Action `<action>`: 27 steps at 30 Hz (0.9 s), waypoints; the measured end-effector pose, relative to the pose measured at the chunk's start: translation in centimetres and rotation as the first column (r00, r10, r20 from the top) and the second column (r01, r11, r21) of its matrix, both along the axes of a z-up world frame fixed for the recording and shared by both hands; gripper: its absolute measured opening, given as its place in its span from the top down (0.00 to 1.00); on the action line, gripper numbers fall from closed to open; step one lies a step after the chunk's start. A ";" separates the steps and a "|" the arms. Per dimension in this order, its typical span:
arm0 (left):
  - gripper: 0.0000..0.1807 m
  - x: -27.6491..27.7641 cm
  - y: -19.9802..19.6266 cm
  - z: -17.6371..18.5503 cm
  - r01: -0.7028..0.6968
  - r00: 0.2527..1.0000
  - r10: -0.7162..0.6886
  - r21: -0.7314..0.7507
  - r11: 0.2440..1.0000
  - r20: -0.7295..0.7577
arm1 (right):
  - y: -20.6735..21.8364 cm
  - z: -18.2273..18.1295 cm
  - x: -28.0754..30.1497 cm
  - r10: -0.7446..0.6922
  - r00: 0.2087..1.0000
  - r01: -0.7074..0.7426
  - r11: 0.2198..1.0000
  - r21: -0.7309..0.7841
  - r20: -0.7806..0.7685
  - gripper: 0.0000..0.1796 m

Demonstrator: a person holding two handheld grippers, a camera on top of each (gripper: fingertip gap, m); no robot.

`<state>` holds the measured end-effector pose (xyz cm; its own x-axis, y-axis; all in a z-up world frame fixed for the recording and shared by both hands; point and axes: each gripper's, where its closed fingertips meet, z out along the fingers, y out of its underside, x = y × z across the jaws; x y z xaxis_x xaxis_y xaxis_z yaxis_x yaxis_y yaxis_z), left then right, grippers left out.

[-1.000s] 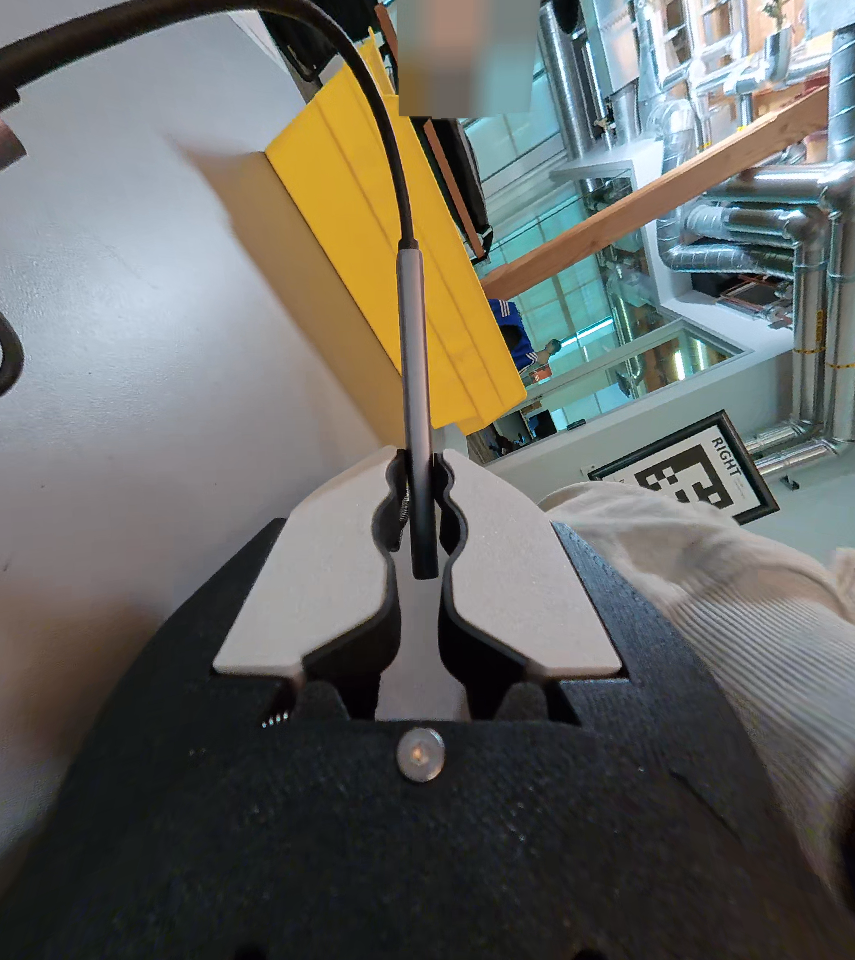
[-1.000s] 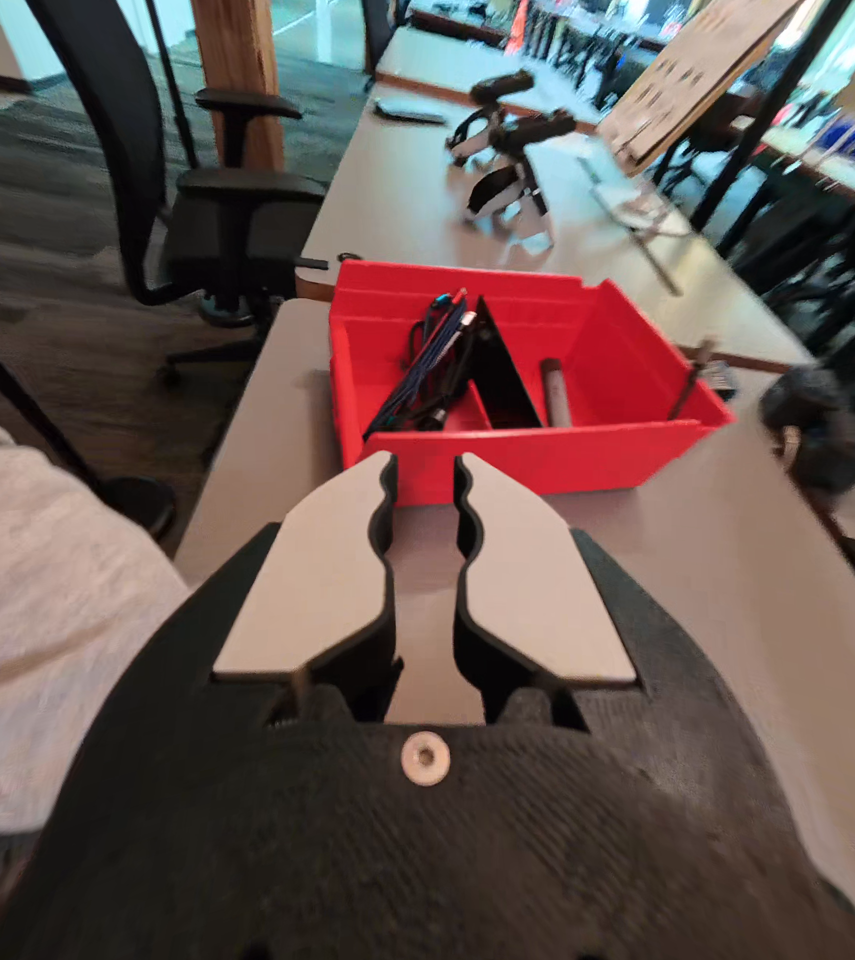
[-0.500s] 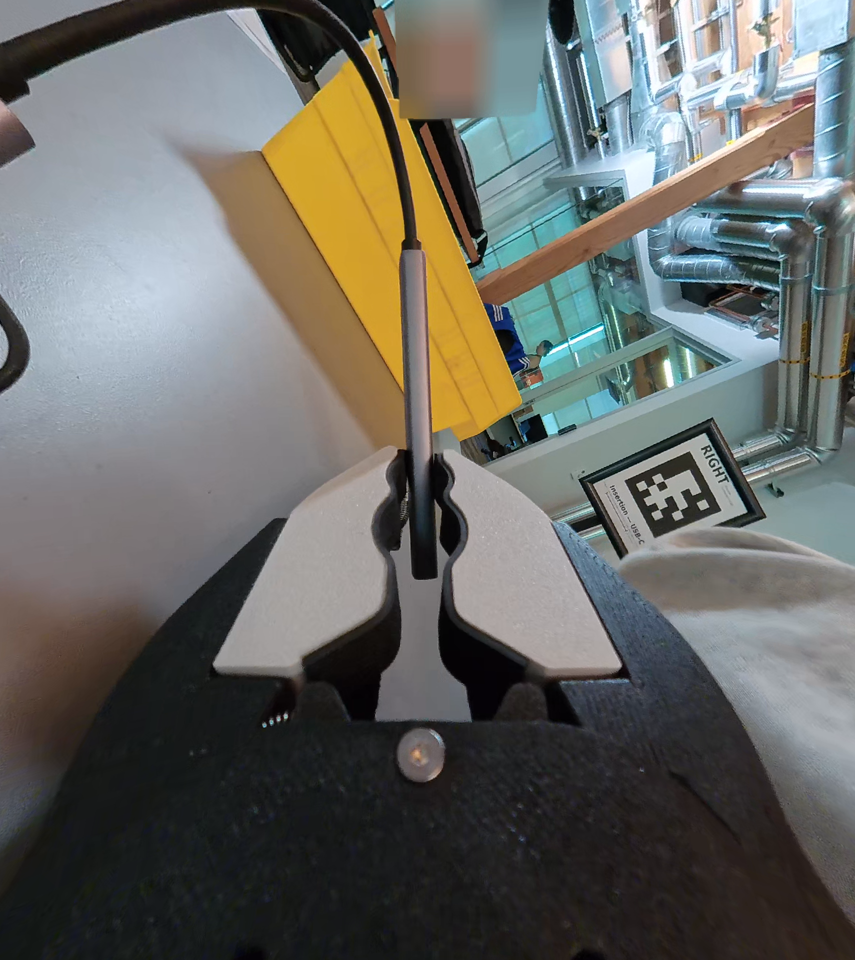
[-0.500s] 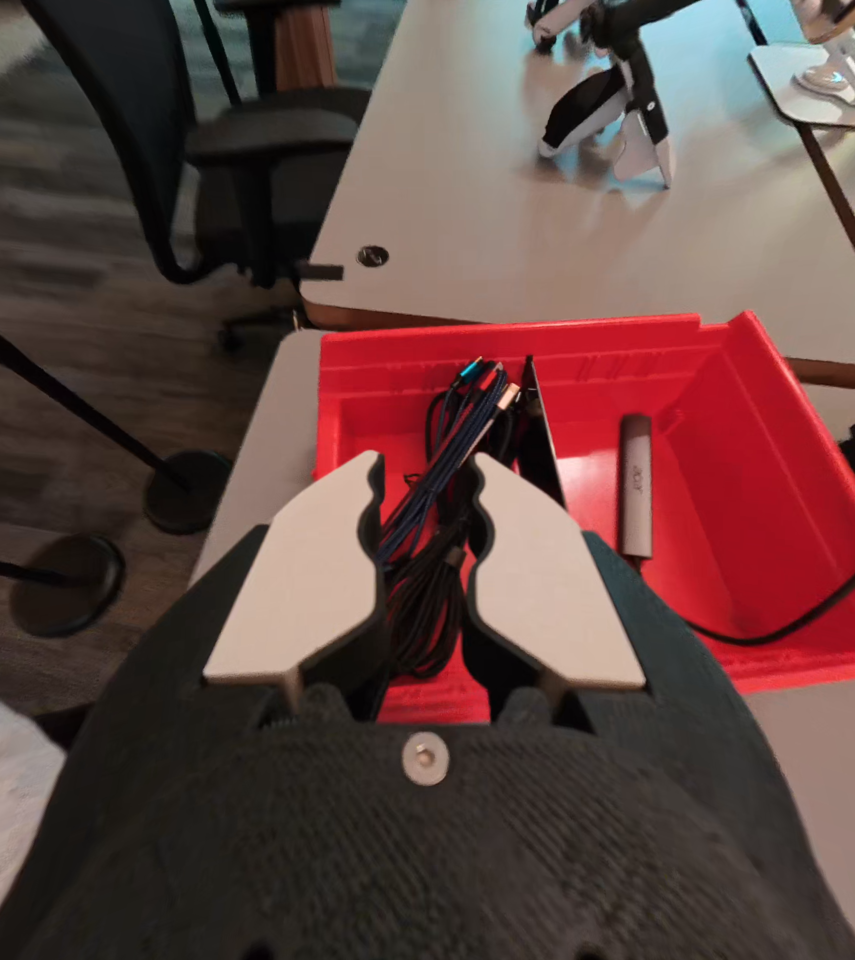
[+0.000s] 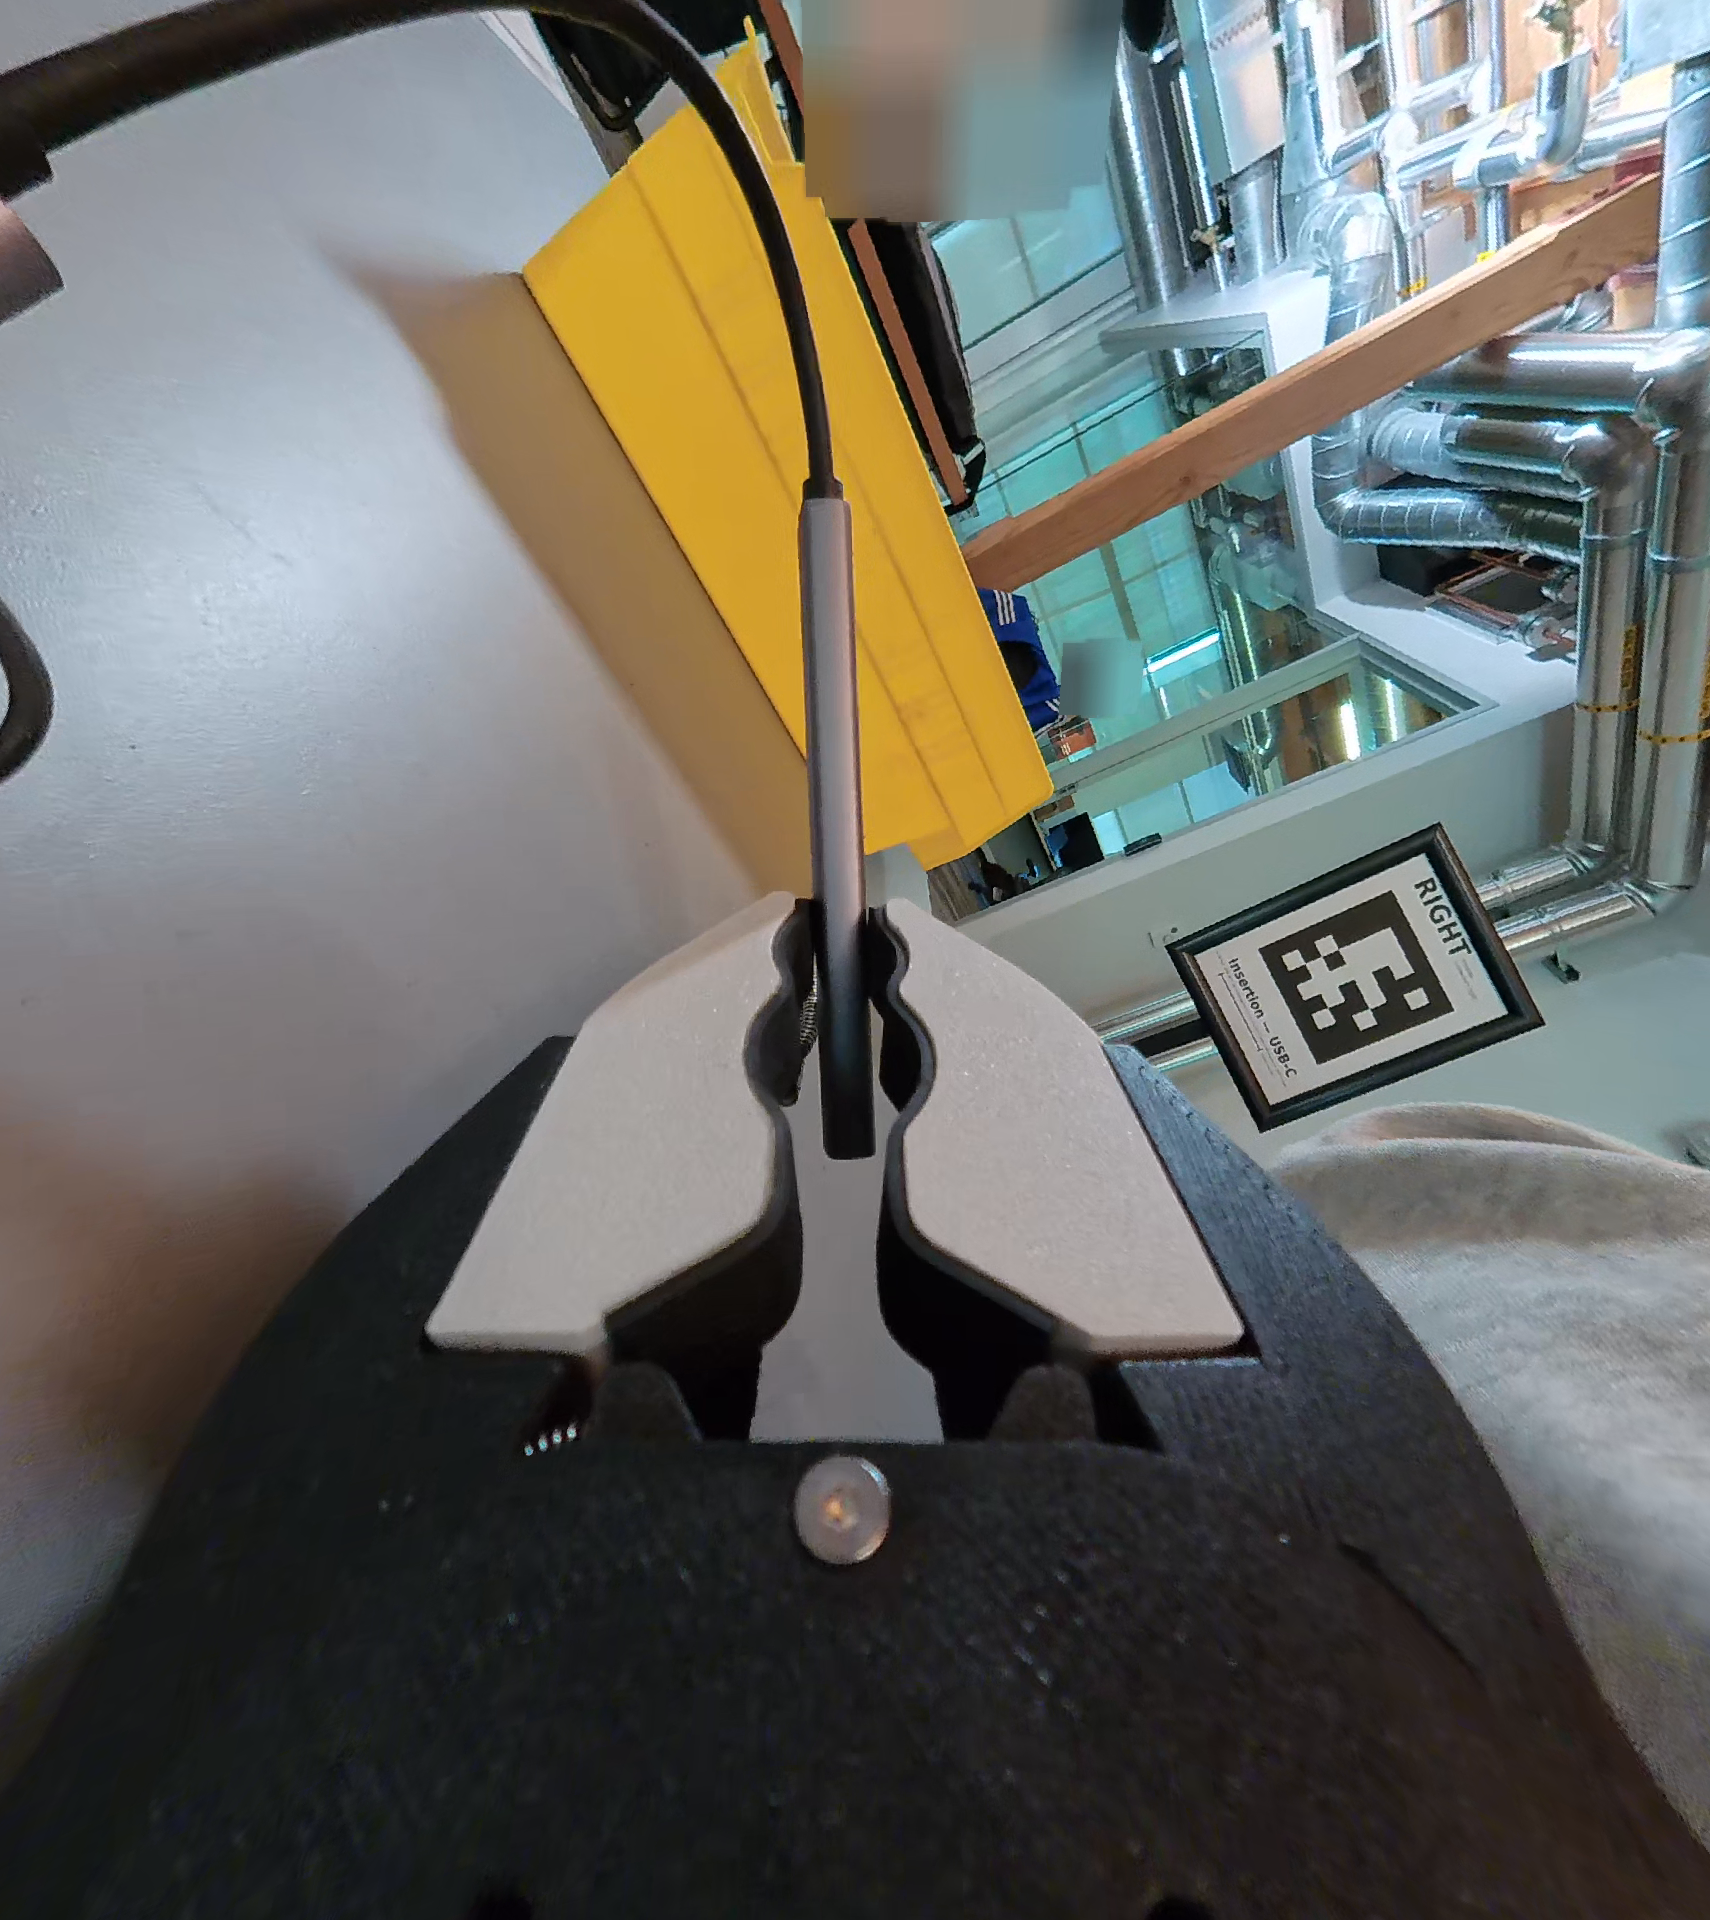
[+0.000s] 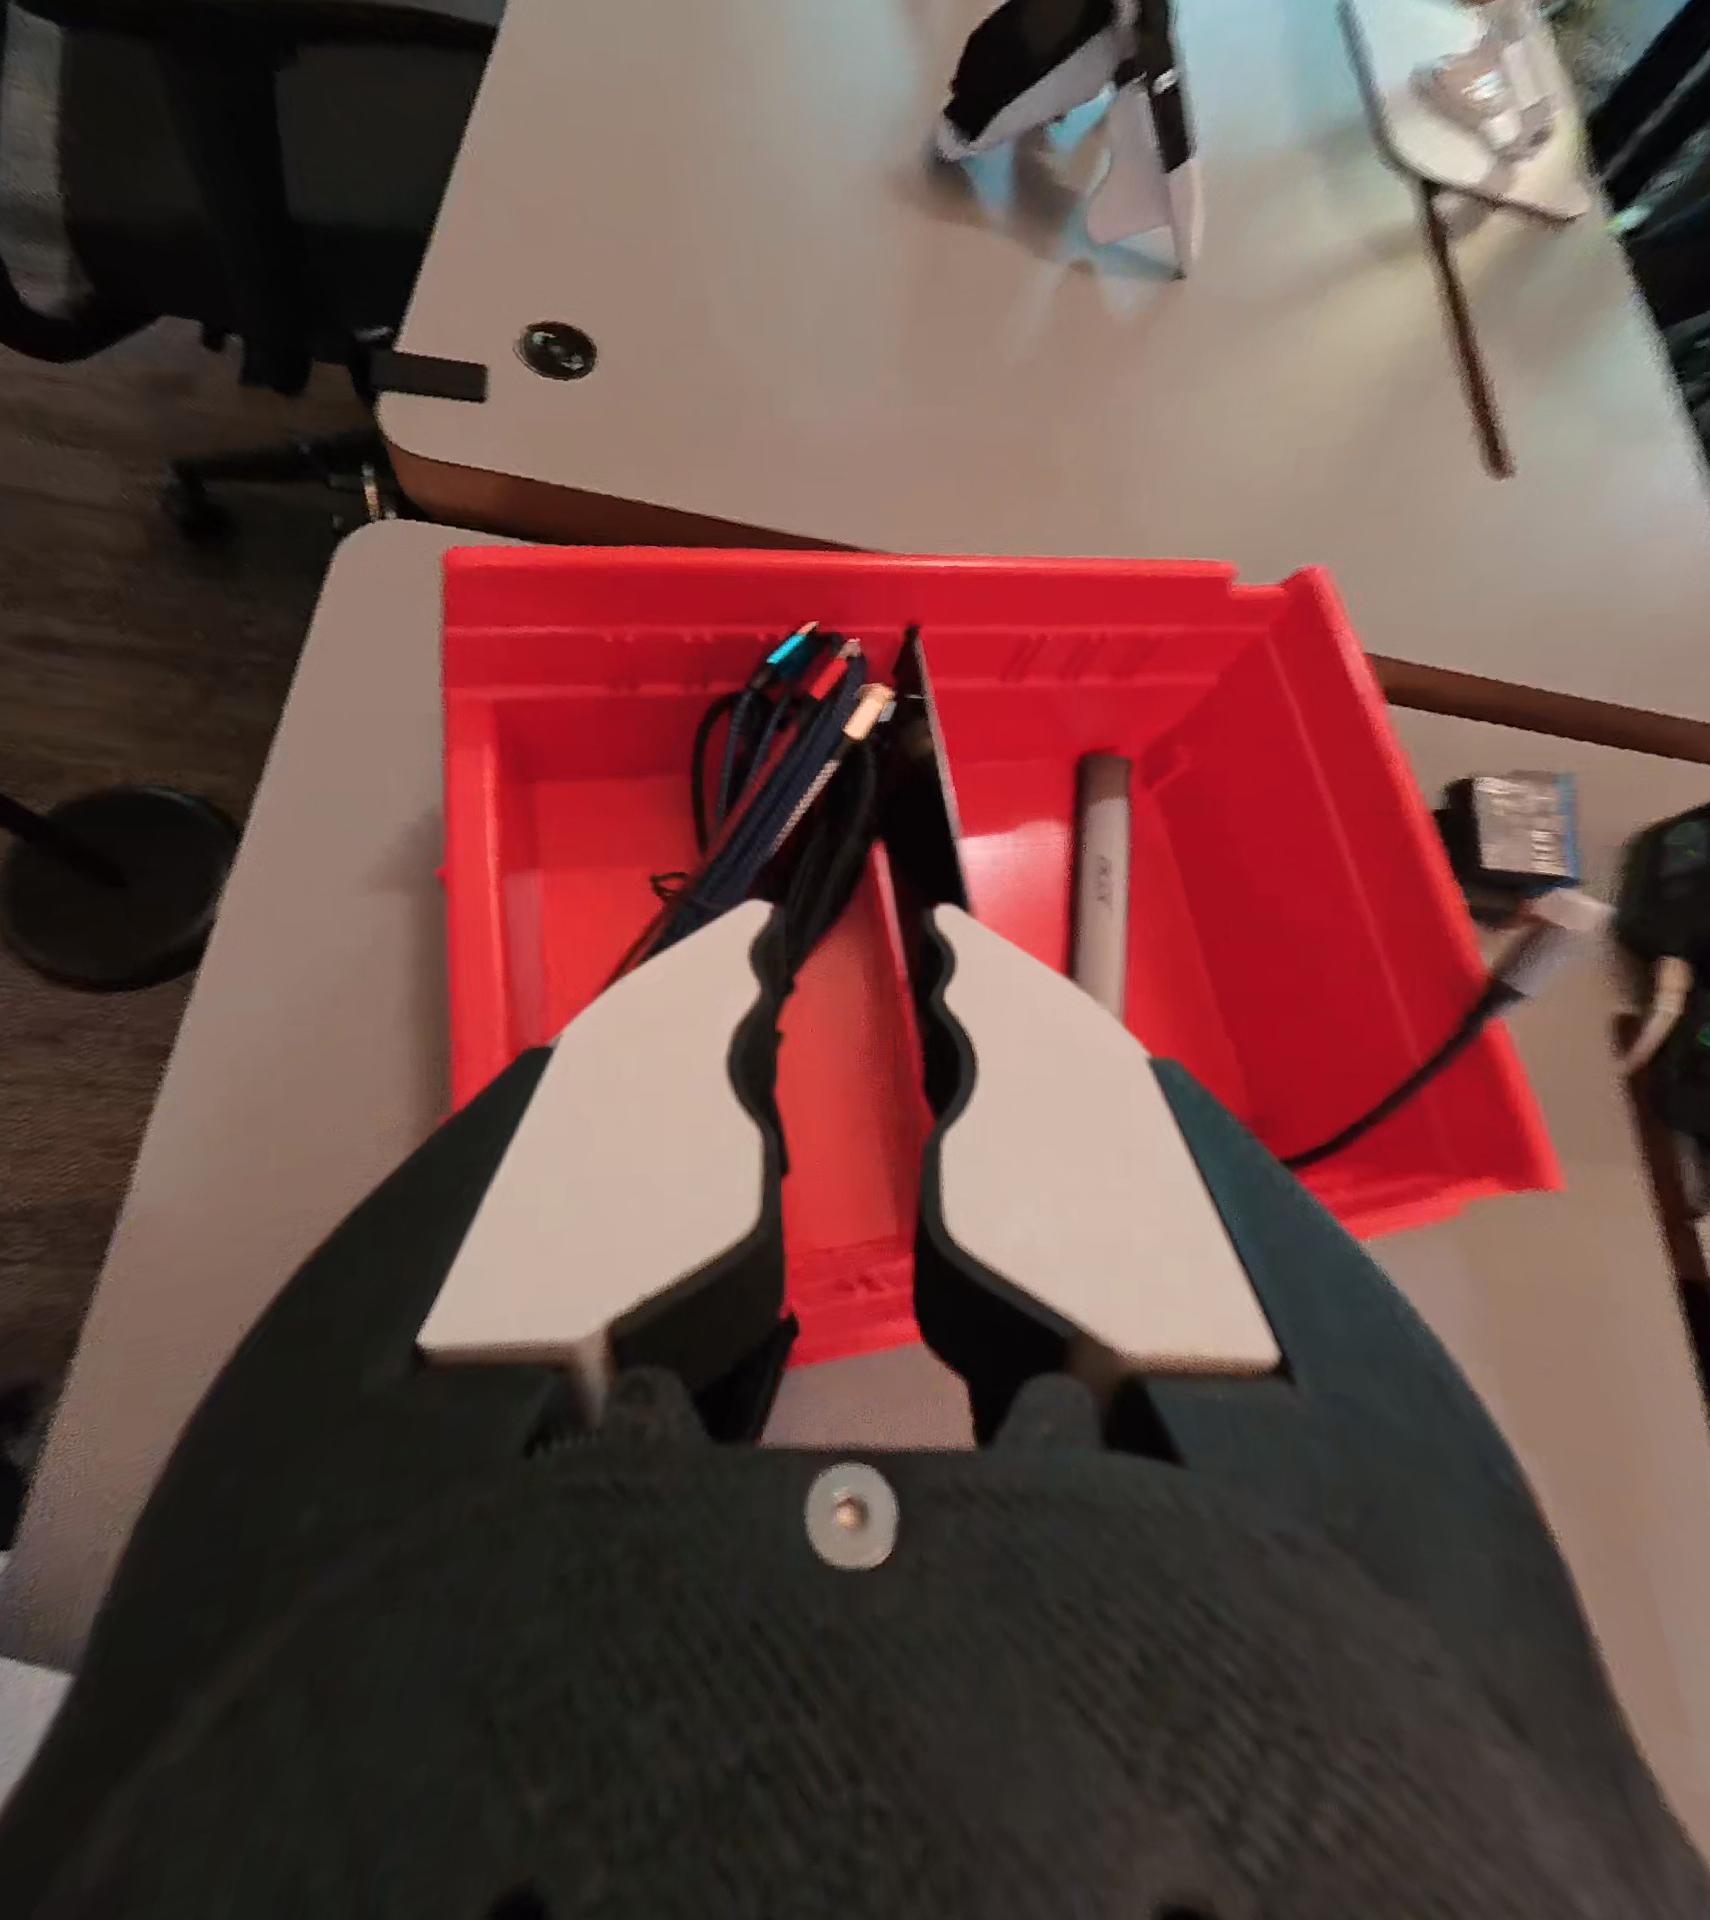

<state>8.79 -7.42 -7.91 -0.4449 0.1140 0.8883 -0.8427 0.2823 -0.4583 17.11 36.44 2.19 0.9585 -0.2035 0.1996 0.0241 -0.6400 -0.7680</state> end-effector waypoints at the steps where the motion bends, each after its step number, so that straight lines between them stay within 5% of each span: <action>1: 0.94 0.0 0.0 0.0 0.000 1.000 0.000 0.002 1.000 0.003 | -0.6 0.8 0.5 -0.019 0.999 0.019 1.000 0.020 0.027 0.87; 13: 0.95 0.1 0.0 0.0 0.001 1.000 -0.001 0.000 1.000 -0.012 | -6.0 8.4 4.3 -0.161 0.986 0.144 0.957 0.253 0.047 0.88; 27: 0.95 0.0 0.0 -0.1 0.009 1.000 -0.009 -0.001 1.000 -0.023 | -5.4 4.5 3.2 -0.066 0.982 0.114 0.953 0.282 -0.176 0.84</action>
<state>8.76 -7.43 -7.97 -0.4237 0.1187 0.8980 -0.8502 0.2899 -0.4394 20.32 31.04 6.64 0.9480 -0.3160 -0.0379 -0.1640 -0.3832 -0.9090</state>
